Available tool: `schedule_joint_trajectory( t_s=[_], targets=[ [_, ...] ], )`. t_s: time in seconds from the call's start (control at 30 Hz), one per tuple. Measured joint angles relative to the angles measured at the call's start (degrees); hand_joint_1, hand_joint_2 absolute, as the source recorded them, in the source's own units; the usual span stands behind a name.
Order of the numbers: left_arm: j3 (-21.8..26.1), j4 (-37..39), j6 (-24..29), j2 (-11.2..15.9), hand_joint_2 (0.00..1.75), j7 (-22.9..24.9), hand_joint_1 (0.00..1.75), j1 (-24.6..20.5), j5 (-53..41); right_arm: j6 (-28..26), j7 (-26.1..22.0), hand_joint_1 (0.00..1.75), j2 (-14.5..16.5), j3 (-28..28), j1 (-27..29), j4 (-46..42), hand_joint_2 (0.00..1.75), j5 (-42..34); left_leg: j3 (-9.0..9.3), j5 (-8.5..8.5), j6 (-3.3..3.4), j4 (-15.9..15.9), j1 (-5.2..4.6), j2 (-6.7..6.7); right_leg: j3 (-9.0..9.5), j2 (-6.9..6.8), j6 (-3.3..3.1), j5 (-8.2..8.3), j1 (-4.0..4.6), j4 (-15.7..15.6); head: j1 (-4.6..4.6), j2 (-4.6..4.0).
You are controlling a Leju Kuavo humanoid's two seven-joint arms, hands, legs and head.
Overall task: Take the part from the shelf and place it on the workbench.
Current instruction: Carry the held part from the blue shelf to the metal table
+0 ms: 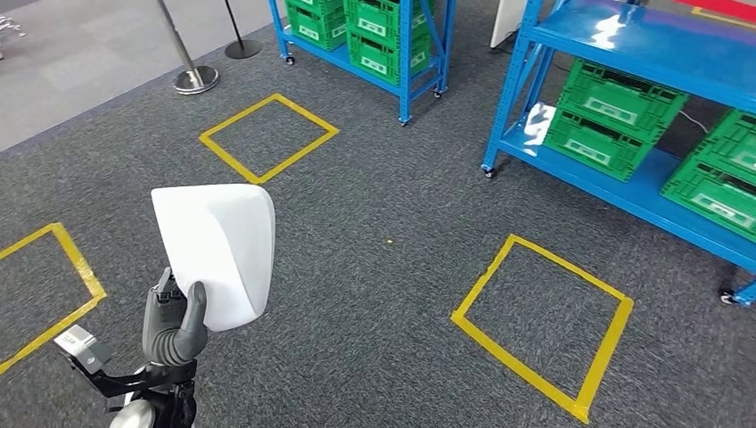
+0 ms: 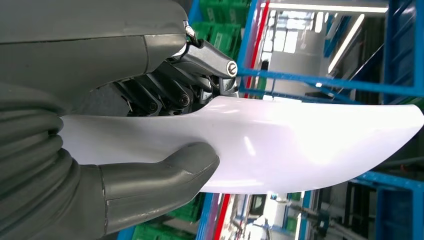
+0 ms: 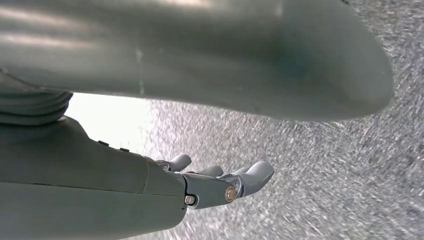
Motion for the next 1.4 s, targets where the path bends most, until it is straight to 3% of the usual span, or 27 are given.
schedule_joint_trajectory(
  t_s=[0.03,0.07,0.1,0.17,0.23,0.27,0.33,0.4,0.47,0.53,0.57,0.63,0.7,0.77,0.83,0.9,0.97,1.03,1.07,1.1,1.2,1.27,1.33,1.37,1.4],
  targets=[
    [0.1,-0.4,-0.1,0.0,1.75,0.1,1.75,0.1,0.0,-0.1,-0.1,0.00,0.0,0.0,0.0,0.0,0.00,0.0,-0.78,-0.47,-0.06,2.0,0.05,0.35,-0.03,-0.91,-0.02,-0.03,0.05,0.0,-0.01,0.00],
    [0.2,-0.7,-0.2,0.0,1.75,0.4,1.75,0.1,0.0,-0.2,-0.3,0.00,0.1,0.0,-0.1,0.0,0.00,-0.2,-0.44,0.14,-0.03,1.8,0.08,0.55,-0.03,-1.76,-0.01,-0.05,0.09,0.0,-0.01,0.00],
    [0.3,-1.1,-0.4,0.0,1.75,0.7,1.75,0.1,0.0,-0.2,-0.4,0.00,0.1,0.0,-0.2,0.0,0.00,-0.4,1.03,1.63,0.09,-0.7,0.07,0.85,0.01,-2.55,0.03,-0.08,0.12,0.0,-0.01,0.00],
    [0.3,-2.2,-1.0,0.0,1.75,1.8,1.75,0.0,-0.3,-0.4,-0.6,0.00,0.4,0.0,-0.3,0.0,0.00,-0.9,5.70,4.73,0.74,-8.8,-0.31,3.17,0.24,-3.95,0.26,-0.25,0.33,0.1,-0.01,0.00],
    [0.2,-3.3,-1.7,-0.1,1.75,2.8,1.75,-0.1,-0.8,-0.6,-0.5,0.00,0.8,0.0,-0.5,0.0,0.00,-1.0,8.30,5.81,1.60,-13.7,-0.84,5.02,0.46,-5.12,0.71,-0.42,0.59,0.1,0.04,0.00],
    [0.2,-3.7,-1.8,-0.1,1.75,3.1,1.75,-0.1,-1.0,-0.7,-0.3,0.00,1.0,0.0,-0.5,0.0,0.00,-1.0,8.26,5.69,1.93,-14.1,-1.04,4.91,0.59,-5.68,0.97,-0.46,0.67,0.0,0.06,0.00],
    [0.2,-4.5,-1.9,-0.1,1.75,3.5,1.75,0.0,-1.2,-0.7,-0.2,0.00,1.3,0.0,-0.7,0.0,0.00,-1.0,8.22,6.07,2.49,-14.5,-0.83,3.42,1.04,-6.31,1.57,-0.67,0.59,-0.1,0.08,0.00],
    [0.2,-5.1,-2.1,-0.1,1.75,3.7,1.75,-0.1,-1.3,-0.7,0.0,0.00,1.5,0.0,-0.7,0.0,0.00,-1.1,8.53,6.57,3.15,-15.1,-0.41,1.98,0.37,-3.62,2.17,-2.51,0.41,2.3,0.21,0.00],
    [0.2,-5.5,-2.5,-0.1,1.75,4.3,1.75,0.0,-1.6,-0.7,0.2,0.00,1.6,-0.2,-0.5,0.0,0.00,-1.5,8.45,6.92,3.64,-15.2,-0.24,0.61,-2.76,0.13,2.46,-6.18,0.19,9.1,0.41,0.00],
    [0.1,-5.9,-2.8,0.0,1.75,4.8,1.75,0.6,-2.3,-0.6,0.3,0.00,1.7,-0.4,-0.2,0.0,0.00,-1.9,8.15,7.04,3.79,-15.0,-0.24,-0.97,-5.99,1.26,2.63,-8.23,0.09,15.4,0.48,0.00],
    [0.0,-6.1,-2.8,0.0,1.75,5.0,1.75,1.0,-2.7,-0.5,0.3,0.00,1.8,-0.6,-0.1,0.0,0.00,-2.1,8.04,7.02,3.75,-14.8,-0.21,-1.87,-6.35,1.40,2.70,-7.54,0.01,15.7,0.48,0.00],
    [0.0,-6.8,-2.8,0.1,1.75,5.2,1.75,1.7,-3.1,-0.3,0.1,0.00,1.8,-0.8,0.1,0.0,0.00,-2.2,7.83,6.85,3.43,-14.1,-0.05,-3.63,-3.93,2.27,2.84,-3.50,-0.37,9.9,0.48,0.00],
    [-0.1,-7.4,-2.7,0.2,1.75,5.2,1.75,2.0,-3.3,-0.2,0.1,0.00,2.0,-0.9,0.2,0.0,0.00,-2.2,7.29,6.61,2.70,-13.3,0.05,-5.13,-1.10,4.73,2.91,-1.06,-0.72,3.4,0.51,0.00],
    [-0.2,-8.2,-2.1,0.4,1.75,5.2,1.75,2.2,-3.7,-0.2,0.2,0.00,2.2,-1.0,0.1,0.0,0.00,-2.2,6.58,6.66,1.79,-12.9,0.10,-6.40,-0.53,5.76,2.50,-1.09,-0.58,1.7,0.55,0.00],
    [-0.4,-9.4,-0.7,0.7,1.75,5.1,1.75,2.7,-4.3,-0.1,0.5,0.00,2.3,-1.2,0.0,0.0,0.00,-2.3,6.04,6.91,0.99,-13.0,0.27,-7.36,-0.49,4.34,1.59,-0.74,-0.40,1.4,0.58,0.00],
    [-0.4,-10.7,0.6,1.1,1.75,5.0,1.75,3.6,-4.5,0.0,0.5,0.00,2.4,-1.3,-0.1,0.0,0.00,-2.4,5.07,5.81,0.54,-11.3,0.19,-5.23,-0.29,2.86,0.69,-0.38,-0.45,1.0,0.43,0.00],
    [-0.4,-11.6,1.2,1.4,1.75,5.1,1.75,4.0,-4.5,0.3,0.5,0.00,2.4,-1.4,0.1,0.0,0.00,-1.7,2.50,2.43,0.26,-5.6,0.06,-1.50,-0.25,1.32,0.22,-0.23,-0.33,0.8,0.08,0.00],
    [-0.6,-11.8,1.6,1.5,1.75,5.6,1.75,4.3,-4.3,0.4,0.2,0.00,2.4,-1.4,0.3,0.0,0.00,-0.7,-0.49,-0.51,-0.02,1.0,0.17,0.03,-0.29,-0.45,0.07,-0.28,-0.16,0.8,-0.08,0.00],
    [-0.8,-11.7,1.8,1.5,1.75,5.9,1.75,4.5,-4.1,0.4,-0.1,0.00,2.4,-1.4,0.4,0.0,0.00,-0.6,-0.98,-0.70,-0.11,2.3,0.22,0.30,-0.29,-1.35,0.05,-0.32,-0.11,0.8,-0.08,0.00],
    [-0.9,-11.4,1.8,1.6,1.75,6.0,1.75,4.6,-3.6,0.5,-0.7,0.00,2.3,-1.4,0.4,0.0,0.00,-0.7,-0.50,0.04,-0.14,1.7,0.26,0.53,-0.27,-2.18,0.06,-0.37,-0.09,0.8,-0.08,0.00],
    [-1.6,-9.0,0.8,2.5,1.75,5.1,1.75,3.5,-1.2,0.6,-2.6,0.00,2.5,-1.6,0.2,0.0,0.00,-1.4,5.34,4.71,0.24,-8.5,0.16,2.81,0.03,-4.33,0.42,-0.62,0.02,0.8,-0.07,0.00],
    [-2.5,-7.0,0.1,3.0,1.75,4.2,1.75,1.5,-0.1,0.8,-2.7,0.00,2.7,-1.6,0.1,0.0,0.00,-0.9,7.56,5.97,0.89,-12.7,-0.14,4.13,0.29,-5.41,1.06,-0.78,0.17,0.8,-0.04,0.00],
    [-3.1,-5.3,0.1,3.2,1.75,3.6,1.75,-0.4,0.3,0.8,-2.6,0.00,3.0,-1.6,-0.2,0.0,0.00,-0.8,7.39,6.19,1.56,-13.4,-0.41,3.42,0.66,-6.47,1.82,-0.78,0.17,0.6,-0.04,0.00],
    [-3.2,-4.9,0.2,3.3,1.75,3.5,1.75,-0.9,0.4,0.8,-2.6,0.00,3.1,-1.6,-0.4,0.0,0.00,-1.0,7.42,6.36,1.87,-13.7,-0.33,2.81,0.83,-6.21,2.22,-0.91,0.05,0.6,-0.02,0.00],
    [-3.3,-4.5,0.4,3.3,1.75,3.4,1.75,-1.2,0.5,0.7,-2.5,0.00,3.2,-1.6,-0.5,0.0,0.00,-1.2,7.52,6.54,2.19,-13.9,-0.20,2.23,0.72,-5.01,2.55,-1.44,-0.06,1.2,0.01,0.00]
  ],
)
